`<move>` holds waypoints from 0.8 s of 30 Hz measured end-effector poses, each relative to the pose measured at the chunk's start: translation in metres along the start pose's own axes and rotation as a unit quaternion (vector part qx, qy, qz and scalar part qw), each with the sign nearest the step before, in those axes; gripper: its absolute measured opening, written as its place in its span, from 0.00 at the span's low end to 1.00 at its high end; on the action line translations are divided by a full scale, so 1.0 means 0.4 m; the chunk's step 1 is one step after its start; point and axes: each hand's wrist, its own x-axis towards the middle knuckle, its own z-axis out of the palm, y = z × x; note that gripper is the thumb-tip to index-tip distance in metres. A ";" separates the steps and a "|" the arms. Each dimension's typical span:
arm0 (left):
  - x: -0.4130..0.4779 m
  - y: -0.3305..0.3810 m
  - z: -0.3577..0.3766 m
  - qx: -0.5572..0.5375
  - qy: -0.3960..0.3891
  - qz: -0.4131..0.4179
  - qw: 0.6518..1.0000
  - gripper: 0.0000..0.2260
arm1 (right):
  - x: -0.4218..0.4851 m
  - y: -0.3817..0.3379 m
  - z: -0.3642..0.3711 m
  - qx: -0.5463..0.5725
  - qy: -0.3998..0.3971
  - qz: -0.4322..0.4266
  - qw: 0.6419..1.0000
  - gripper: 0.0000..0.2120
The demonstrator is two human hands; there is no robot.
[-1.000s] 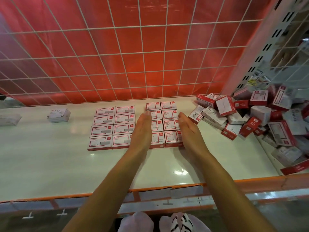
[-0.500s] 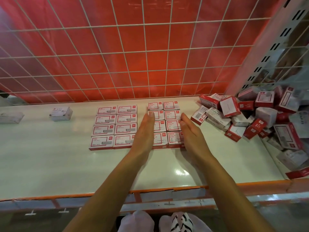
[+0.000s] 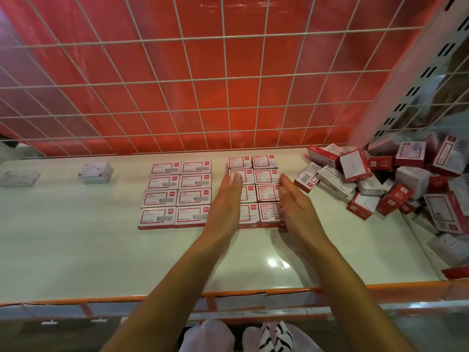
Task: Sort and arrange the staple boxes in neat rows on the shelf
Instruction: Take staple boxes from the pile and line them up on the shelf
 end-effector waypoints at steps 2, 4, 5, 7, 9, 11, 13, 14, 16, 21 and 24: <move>0.003 -0.003 -0.001 -0.003 0.003 0.001 1.000 0.32 | -0.001 -0.006 0.001 -0.004 0.000 0.008 1.000 0.16; 0.005 -0.004 0.001 -0.006 0.003 0.000 1.000 0.32 | 0.000 -0.005 -0.002 -0.015 0.001 0.011 1.000 0.15; 0.006 -0.004 0.001 -0.005 0.002 -0.002 1.000 0.32 | -0.001 -0.008 -0.003 -0.016 0.000 0.014 1.000 0.15; 0.010 -0.001 -0.001 0.001 0.007 -0.009 1.000 0.31 | 0.000 -0.009 -0.008 -0.021 -0.005 0.016 1.000 0.16; 0.017 0.004 -0.009 0.004 0.015 -0.017 1.000 0.31 | 0.002 -0.018 -0.014 -0.029 -0.007 0.020 0.999 0.16; 0.030 0.016 -0.020 0.005 0.012 -0.031 0.999 0.29 | 0.014 -0.035 -0.012 -0.024 -0.002 0.027 0.999 0.17; 0.044 0.032 -0.023 0.003 0.009 -0.042 0.999 0.21 | 0.041 -0.038 -0.009 -0.024 0.009 0.030 0.999 0.28; 0.053 0.040 -0.022 0.000 0.009 -0.045 0.999 0.18 | 0.055 -0.036 -0.009 -0.017 0.012 0.031 0.999 0.31; 0.080 0.044 -0.017 -0.005 0.002 -0.051 0.999 0.22 | 0.081 -0.034 -0.006 -0.004 0.016 0.028 0.999 0.33; 0.123 0.023 -0.009 -0.024 0.022 -0.048 0.998 0.28 | 0.112 -0.038 0.011 -0.029 0.004 0.022 0.999 0.33; 0.127 0.012 -0.007 -0.034 0.025 -0.051 0.998 0.27 | 0.110 -0.038 0.016 -0.048 0.007 0.023 0.999 0.32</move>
